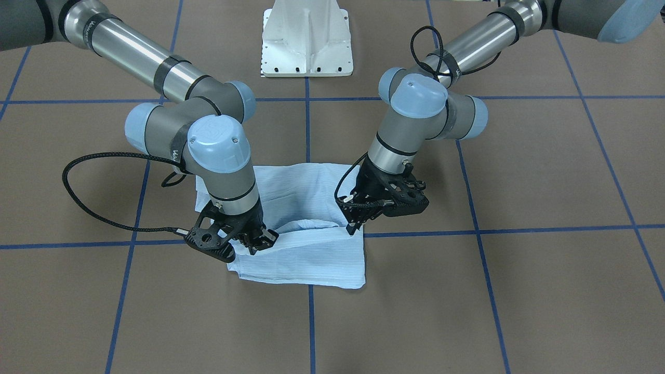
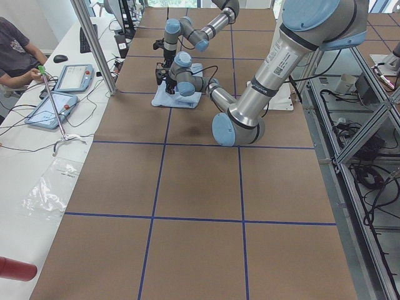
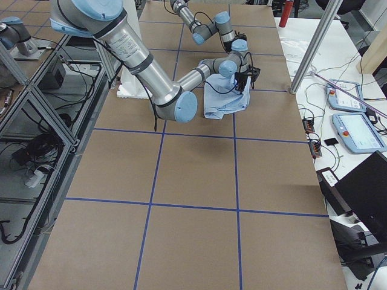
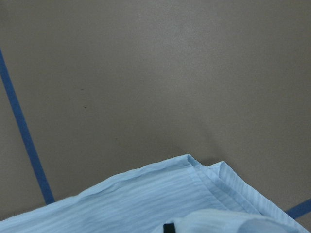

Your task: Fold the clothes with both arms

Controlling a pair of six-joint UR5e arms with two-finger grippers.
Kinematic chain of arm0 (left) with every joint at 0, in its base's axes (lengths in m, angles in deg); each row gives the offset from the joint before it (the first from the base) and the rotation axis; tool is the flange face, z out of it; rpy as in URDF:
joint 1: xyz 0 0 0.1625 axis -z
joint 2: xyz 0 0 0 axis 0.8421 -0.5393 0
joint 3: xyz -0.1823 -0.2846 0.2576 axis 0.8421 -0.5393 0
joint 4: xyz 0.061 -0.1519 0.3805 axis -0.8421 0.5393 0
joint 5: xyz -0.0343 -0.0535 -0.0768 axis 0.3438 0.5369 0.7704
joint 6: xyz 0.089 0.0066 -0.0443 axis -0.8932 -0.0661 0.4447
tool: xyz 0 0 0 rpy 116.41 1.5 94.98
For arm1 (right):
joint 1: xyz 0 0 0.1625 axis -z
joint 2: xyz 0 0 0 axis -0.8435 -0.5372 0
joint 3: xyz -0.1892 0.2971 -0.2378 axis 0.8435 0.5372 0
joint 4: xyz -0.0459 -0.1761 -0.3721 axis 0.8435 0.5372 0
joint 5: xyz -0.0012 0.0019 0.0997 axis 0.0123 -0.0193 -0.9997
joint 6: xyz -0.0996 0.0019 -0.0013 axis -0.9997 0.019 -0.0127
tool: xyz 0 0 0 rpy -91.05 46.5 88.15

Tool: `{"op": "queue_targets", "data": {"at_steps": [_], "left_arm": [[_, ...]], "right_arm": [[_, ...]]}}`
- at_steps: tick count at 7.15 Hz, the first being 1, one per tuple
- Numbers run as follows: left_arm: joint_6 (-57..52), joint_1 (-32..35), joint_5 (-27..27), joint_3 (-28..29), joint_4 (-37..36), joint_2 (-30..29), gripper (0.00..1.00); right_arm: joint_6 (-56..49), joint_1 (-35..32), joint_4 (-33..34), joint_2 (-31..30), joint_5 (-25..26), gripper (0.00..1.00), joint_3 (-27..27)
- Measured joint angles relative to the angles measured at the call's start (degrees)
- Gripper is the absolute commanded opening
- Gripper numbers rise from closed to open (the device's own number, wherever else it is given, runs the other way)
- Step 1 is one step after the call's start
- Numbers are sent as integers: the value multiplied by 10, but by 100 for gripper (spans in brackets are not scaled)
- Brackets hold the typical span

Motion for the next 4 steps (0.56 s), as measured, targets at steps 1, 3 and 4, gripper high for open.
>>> {"op": "queue_targets", "data": {"at_steps": [1, 3, 4], "left_arm": [[4, 0, 0, 0, 0, 0, 99], [7, 4, 0, 0, 1, 0, 99], [5, 11, 0, -1, 0, -1, 99]], "right_arm": [[-1, 0, -3, 0, 1, 100, 1], [0, -3, -9, 0, -2, 100, 2], [0, -5, -11, 0, -8, 100, 2]]}}
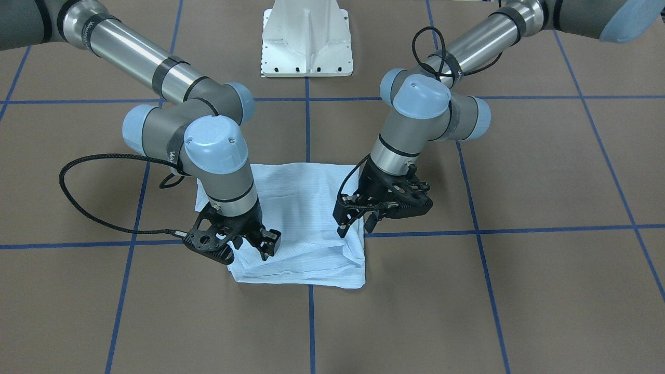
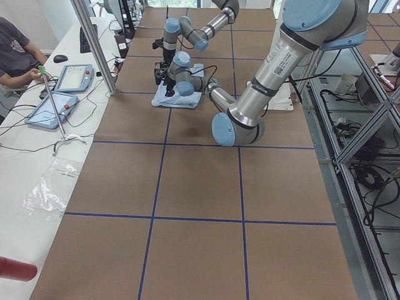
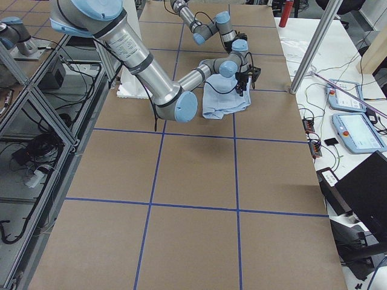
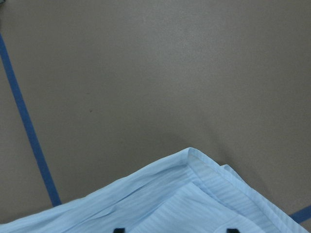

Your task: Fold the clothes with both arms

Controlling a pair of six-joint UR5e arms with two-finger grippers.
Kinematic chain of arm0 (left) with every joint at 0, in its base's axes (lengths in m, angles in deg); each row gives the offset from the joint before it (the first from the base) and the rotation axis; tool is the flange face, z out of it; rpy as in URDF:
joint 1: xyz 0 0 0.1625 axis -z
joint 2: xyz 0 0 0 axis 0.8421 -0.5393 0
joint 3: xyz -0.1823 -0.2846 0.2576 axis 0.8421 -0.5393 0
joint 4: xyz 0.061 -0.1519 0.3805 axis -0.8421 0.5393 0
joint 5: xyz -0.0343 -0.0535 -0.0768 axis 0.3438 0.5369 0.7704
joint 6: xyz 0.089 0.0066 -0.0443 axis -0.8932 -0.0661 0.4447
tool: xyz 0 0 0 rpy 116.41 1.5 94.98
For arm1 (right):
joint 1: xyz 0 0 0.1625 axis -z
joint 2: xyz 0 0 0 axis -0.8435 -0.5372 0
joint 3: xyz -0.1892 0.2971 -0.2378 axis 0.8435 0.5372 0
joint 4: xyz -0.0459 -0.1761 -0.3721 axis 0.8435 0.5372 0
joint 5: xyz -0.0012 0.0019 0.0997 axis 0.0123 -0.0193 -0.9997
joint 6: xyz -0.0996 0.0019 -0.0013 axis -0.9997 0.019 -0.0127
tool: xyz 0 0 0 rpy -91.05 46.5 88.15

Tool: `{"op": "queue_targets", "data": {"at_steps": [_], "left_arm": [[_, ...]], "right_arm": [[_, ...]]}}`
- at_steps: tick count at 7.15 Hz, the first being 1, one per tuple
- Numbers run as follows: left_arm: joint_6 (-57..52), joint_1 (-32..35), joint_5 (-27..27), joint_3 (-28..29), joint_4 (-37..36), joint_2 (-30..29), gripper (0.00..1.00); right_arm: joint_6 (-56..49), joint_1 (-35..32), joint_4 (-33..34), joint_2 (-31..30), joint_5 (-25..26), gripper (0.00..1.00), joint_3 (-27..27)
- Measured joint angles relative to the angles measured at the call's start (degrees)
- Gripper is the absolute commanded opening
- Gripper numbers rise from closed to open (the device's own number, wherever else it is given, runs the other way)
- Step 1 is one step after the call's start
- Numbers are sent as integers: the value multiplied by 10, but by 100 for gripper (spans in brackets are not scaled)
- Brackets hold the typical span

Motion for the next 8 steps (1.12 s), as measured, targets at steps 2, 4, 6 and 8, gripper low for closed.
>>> {"op": "queue_targets", "data": {"at_steps": [2, 4, 6, 8], "left_arm": [[-6, 32, 36, -1, -5, 5, 99], [-53, 82, 105, -30, -8, 50, 99], [-158, 141, 161, -81, -19, 124, 99], [-322, 218, 204, -148, -84, 203, 99]], "right_arm": [[-2, 5, -1, 1, -7, 100, -11], [-48, 18, 4, -1, -9, 100, -33], [-145, 2, 59, -8, -13, 100, -70], [-304, -73, 173, -50, -63, 100, -157]]}}
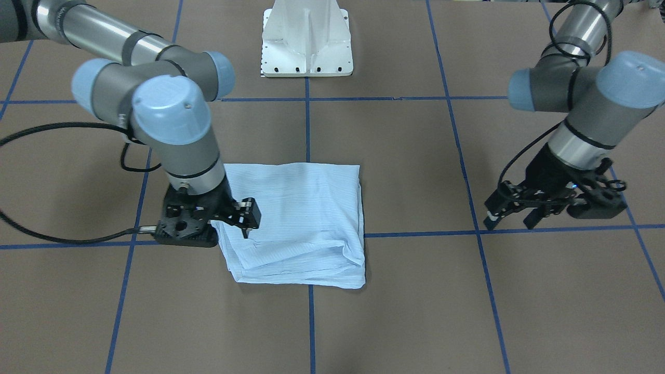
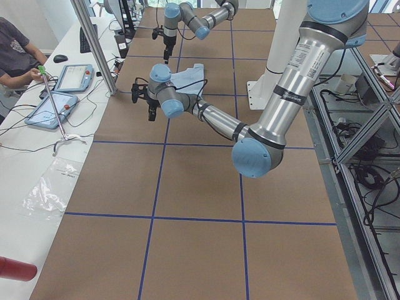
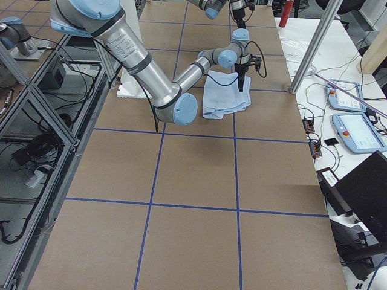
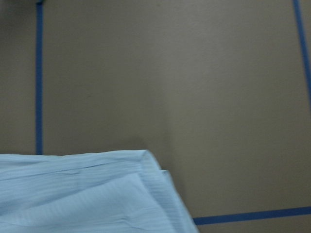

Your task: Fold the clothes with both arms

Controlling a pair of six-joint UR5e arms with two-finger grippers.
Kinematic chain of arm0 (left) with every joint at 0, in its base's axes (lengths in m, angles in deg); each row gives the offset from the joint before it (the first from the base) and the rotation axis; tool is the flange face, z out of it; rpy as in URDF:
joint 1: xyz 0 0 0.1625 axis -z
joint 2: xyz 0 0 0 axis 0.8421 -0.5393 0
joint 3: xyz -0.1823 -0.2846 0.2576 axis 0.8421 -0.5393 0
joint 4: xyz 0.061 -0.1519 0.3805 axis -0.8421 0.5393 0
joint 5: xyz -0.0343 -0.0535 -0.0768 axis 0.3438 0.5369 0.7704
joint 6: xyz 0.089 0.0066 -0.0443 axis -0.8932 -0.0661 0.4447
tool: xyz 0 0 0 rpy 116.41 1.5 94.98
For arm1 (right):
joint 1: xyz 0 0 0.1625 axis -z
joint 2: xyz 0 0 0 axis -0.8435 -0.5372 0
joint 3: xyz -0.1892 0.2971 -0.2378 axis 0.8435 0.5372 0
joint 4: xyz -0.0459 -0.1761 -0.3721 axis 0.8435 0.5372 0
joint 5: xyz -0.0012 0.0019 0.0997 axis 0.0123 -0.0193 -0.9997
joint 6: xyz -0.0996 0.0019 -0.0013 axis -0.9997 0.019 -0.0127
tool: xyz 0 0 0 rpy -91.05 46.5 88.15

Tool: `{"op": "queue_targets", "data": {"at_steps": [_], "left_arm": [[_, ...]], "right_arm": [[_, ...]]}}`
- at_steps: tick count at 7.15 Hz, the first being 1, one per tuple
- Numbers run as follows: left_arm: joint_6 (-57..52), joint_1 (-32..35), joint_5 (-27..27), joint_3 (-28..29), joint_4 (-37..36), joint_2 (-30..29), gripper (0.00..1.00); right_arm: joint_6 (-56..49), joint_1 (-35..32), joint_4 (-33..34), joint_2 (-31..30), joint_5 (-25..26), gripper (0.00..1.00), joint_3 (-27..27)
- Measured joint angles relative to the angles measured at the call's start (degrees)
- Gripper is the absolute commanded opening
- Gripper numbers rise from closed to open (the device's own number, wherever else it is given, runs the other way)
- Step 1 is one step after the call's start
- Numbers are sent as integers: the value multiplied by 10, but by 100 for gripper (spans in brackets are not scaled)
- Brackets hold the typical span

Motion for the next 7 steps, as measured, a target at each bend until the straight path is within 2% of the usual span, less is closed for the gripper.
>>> {"op": "queue_targets", "data": {"at_steps": [2, 3, 5, 7], "left_arm": [[-201, 80, 22, -31, -70, 62, 99], [-293, 122, 40, -34, -85, 96, 99], [-464, 190, 81, -35, -91, 160, 99], [-609, 243, 121, -33, -81, 226, 99]], "right_arm": [[-163, -98, 47, -110, -85, 100, -96], [-258, -142, 64, -171, -112, 100, -131], [-467, -229, 110, -274, -151, 100, -168], [-585, -308, 121, -374, -203, 100, -194]]}}
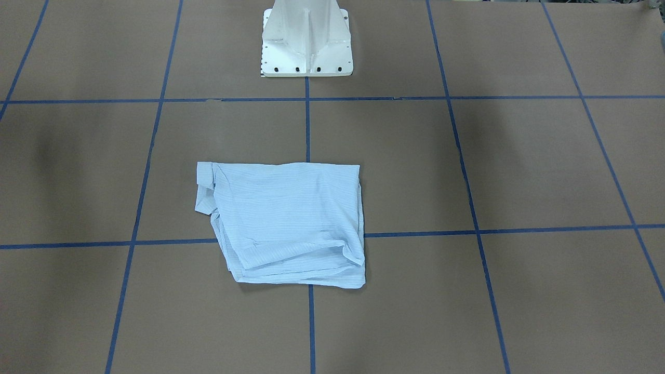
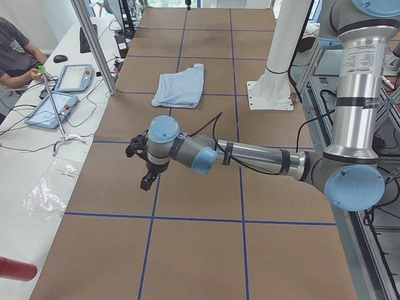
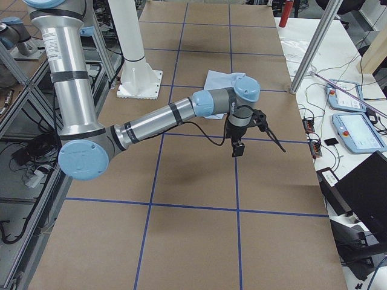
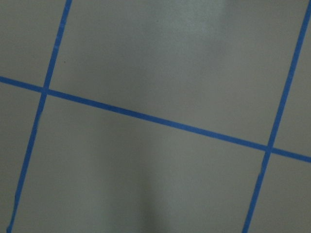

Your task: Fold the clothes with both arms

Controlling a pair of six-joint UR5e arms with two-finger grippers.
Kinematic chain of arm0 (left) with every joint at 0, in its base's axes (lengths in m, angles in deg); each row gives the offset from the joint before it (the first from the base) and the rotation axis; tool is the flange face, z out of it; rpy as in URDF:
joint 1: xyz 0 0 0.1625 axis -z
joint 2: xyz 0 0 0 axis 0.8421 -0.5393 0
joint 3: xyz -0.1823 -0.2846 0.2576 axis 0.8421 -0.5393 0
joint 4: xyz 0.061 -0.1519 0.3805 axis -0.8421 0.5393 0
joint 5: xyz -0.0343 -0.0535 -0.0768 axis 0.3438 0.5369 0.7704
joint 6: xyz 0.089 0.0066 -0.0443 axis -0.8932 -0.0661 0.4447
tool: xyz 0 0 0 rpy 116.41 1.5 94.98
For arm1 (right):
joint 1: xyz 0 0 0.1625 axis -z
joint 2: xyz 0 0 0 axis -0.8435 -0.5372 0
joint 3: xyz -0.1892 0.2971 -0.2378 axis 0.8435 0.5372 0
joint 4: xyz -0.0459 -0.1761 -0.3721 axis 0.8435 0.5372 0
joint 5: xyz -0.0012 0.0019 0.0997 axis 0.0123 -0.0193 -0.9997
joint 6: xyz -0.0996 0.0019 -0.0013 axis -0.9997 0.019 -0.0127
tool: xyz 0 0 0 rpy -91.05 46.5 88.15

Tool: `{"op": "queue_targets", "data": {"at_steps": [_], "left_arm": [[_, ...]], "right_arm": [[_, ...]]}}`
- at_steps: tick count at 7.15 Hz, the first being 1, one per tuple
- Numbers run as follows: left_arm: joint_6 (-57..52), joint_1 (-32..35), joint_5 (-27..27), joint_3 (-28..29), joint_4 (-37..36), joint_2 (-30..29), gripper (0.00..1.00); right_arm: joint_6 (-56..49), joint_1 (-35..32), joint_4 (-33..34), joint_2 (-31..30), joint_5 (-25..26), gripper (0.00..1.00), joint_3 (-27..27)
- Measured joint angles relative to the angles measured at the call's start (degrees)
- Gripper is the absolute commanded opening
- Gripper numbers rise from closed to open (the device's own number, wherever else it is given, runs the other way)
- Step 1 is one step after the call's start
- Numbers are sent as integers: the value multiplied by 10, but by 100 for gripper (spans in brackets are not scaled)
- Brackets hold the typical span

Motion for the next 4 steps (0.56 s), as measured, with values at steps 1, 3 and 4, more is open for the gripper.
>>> {"op": "queue_targets", "data": {"at_steps": [1, 3, 4], "left_arm": [[-18, 10, 1, 3, 17, 29, 99], [-28, 14, -31, 18, 31, 51, 99], [-26, 15, -42, 21, 12, 48, 99]], "right_arm": [[-15, -14, 0, -32, -13, 100, -6], [-22, -22, 0, -49, -15, 100, 24], [-14, -27, 0, -50, -14, 100, 35]]}}
